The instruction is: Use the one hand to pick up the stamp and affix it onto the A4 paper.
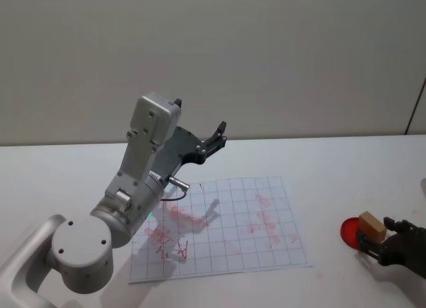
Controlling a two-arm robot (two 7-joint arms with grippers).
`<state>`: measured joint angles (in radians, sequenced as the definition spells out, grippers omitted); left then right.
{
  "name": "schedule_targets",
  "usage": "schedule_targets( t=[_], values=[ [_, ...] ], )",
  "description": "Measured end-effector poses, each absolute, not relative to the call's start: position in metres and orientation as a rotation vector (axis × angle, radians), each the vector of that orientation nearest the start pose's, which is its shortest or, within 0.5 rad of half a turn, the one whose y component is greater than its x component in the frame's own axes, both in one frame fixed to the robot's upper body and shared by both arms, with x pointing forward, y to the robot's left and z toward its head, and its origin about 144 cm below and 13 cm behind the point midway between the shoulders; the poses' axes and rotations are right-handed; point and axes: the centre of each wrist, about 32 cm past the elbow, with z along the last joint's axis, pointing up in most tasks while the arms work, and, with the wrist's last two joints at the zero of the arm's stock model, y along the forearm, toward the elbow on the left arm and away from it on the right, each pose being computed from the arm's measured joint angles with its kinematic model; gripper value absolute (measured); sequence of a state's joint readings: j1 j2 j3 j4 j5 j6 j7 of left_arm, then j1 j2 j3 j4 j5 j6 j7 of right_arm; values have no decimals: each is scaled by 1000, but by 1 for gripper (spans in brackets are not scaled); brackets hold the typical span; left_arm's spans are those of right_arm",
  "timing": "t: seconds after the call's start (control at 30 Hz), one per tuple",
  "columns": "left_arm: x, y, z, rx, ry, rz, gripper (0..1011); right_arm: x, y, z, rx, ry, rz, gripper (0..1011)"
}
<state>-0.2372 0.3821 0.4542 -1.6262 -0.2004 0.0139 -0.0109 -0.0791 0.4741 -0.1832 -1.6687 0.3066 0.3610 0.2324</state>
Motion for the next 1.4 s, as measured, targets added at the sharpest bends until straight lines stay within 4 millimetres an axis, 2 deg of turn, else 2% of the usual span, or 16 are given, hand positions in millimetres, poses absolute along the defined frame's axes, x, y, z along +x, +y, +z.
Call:
schedule_targets(
  t=[0.1,0.2,0.33,0.4,0.5,0.9,1.4],
  values=[
    [492,198,1204,61,-268,1124,1001,431,-297,1147,-429,224,-1128,588],
    [492,198,1204,61,-268,1124,1001,432,-297,1147,-432,225,-1127,534],
    [492,198,1204,61,-268,1124,1001,432,-297,1147,-435,225,-1125,363],
    [492,198,1204,61,-268,1124,1001,433,-297,1146,-436,226,-1124,330],
    [492,198,1204,61,-268,1124,1001,433,-297,1146,-436,226,-1123,225],
    [492,198,1204,61,-268,1124,1001,438,-291,1151,-388,187,-1093,219],
    [492,198,1204,61,-268,1124,1001,464,-262,1170,-216,115,-937,220]
  ],
)
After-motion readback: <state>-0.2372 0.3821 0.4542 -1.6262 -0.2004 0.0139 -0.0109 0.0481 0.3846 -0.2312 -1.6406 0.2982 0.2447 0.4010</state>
